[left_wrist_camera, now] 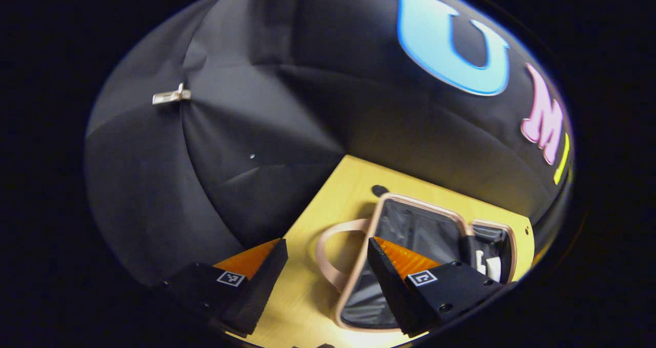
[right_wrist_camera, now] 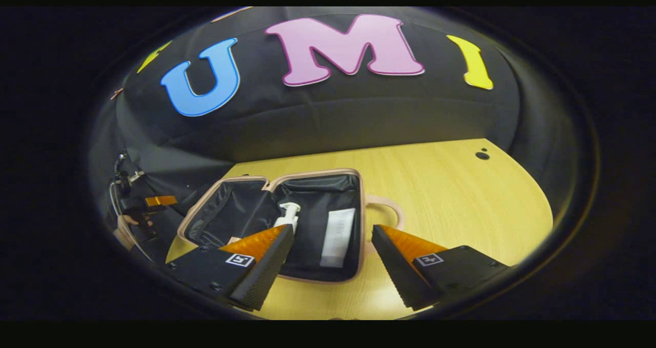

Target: First open the suitcase, pack the skin care products into it, and then close the suitcase.

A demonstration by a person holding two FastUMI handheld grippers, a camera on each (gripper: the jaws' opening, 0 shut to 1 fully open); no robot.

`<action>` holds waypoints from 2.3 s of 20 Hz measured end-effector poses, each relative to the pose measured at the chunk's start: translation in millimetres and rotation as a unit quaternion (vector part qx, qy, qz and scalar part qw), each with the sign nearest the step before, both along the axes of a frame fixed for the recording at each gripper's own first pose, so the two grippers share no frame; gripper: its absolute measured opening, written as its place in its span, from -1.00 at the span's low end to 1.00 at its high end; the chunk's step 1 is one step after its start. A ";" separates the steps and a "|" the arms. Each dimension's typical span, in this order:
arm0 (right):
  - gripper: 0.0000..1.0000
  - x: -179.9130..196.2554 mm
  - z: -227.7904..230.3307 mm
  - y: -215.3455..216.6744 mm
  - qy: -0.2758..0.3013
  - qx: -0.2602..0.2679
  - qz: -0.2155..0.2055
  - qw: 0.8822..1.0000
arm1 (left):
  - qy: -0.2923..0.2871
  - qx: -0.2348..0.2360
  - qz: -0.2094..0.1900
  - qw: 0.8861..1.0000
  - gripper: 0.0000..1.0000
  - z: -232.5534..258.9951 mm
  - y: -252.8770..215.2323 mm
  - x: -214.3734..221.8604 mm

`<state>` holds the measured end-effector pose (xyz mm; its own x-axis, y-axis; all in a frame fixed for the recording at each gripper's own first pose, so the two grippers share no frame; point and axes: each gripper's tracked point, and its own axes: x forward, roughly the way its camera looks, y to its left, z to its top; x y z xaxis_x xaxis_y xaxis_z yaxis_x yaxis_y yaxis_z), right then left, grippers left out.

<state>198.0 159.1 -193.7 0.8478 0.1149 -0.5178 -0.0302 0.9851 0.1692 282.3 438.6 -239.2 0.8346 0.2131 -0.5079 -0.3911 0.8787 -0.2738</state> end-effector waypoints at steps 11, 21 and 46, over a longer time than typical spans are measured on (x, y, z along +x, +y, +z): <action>0.94 -92.4 16.4 -59.9 -0.023 -0.051 -0.024 0.998 | 0.031 -0.219 -0.018 0.975 0.88 -73.4 -8.0 47.9; 0.94 -109.2 -1.6 -83.4 -0.011 -0.054 -0.038 0.998 | 0.039 -0.236 -0.035 0.970 -0.70 -71.3 -19.3 43.0; 0.94 -73.0 75.1 -202.9 -0.081 -0.046 -0.030 0.995 | -0.145 -0.036 -0.234 0.961 -0.88 230.0 -394.8 -53.8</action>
<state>125.1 -43.8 -118.6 0.9247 0.0196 -0.3802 0.0104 0.9970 0.0769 228.4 43.7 -9.1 0.9392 -0.2472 -0.2381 0.1447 0.9143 -0.3784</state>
